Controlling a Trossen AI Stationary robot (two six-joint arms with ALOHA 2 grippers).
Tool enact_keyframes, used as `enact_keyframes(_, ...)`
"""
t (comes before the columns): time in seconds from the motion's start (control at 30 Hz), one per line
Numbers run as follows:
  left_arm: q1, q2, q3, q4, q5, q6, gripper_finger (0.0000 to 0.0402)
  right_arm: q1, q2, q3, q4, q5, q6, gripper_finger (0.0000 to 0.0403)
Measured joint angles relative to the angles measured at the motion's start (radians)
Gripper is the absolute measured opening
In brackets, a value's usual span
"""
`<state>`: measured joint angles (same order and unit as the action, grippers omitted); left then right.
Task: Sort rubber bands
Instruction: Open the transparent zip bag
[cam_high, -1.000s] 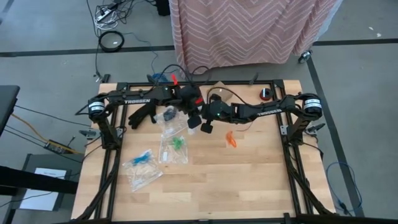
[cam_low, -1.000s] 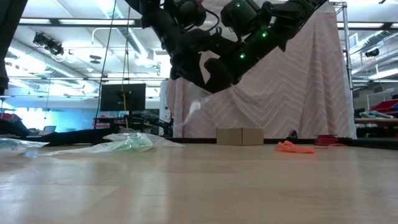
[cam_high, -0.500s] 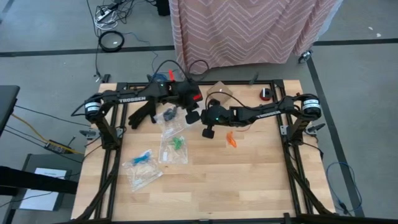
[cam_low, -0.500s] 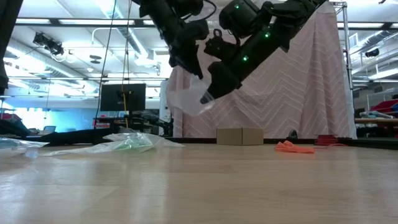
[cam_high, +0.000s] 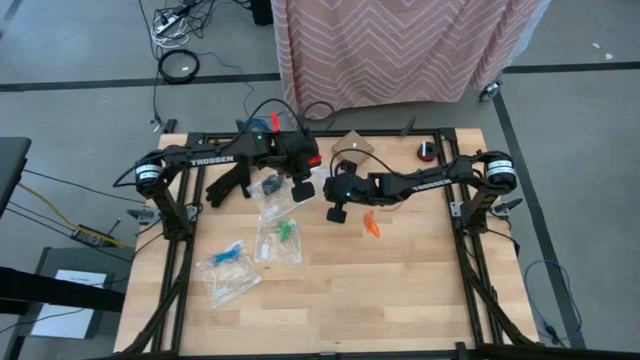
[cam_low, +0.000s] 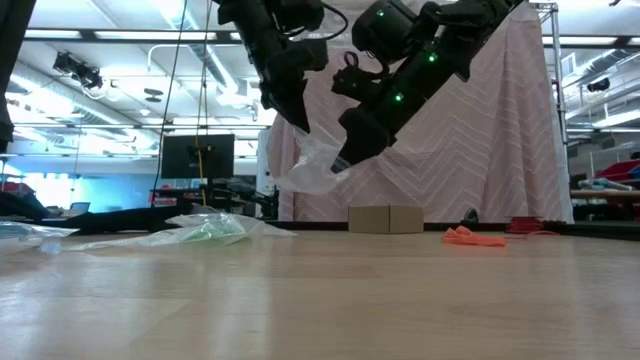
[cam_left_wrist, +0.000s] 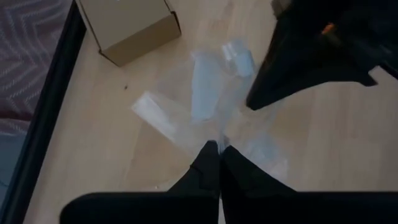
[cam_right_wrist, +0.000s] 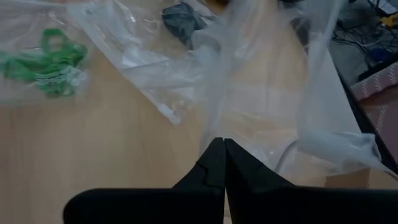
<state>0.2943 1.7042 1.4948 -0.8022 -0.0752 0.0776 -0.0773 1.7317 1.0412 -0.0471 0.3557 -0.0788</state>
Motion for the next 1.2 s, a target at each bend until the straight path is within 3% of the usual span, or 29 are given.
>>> enact_keyframes(0.43, -0.002, 0.003, -0.001, 0.088, -0.071, -0.023, 0.0001, 0.017, 0.0, -0.002, -0.018, 0.008, 0.0, 0.0)
enact_keyframes(0.93, -0.002, 0.009, -0.001, 0.072, -0.117, -0.003, 0.0001, 0.019, -0.006, -0.003, 0.0, 0.019, -0.035, 0.0)
enact_keyframes(1.2, 0.003, 0.02, -0.031, 0.067, -0.158, 0.025, 0.0001, 0.053, -0.018, -0.005, 0.029, 0.098, -0.126, 0.0)
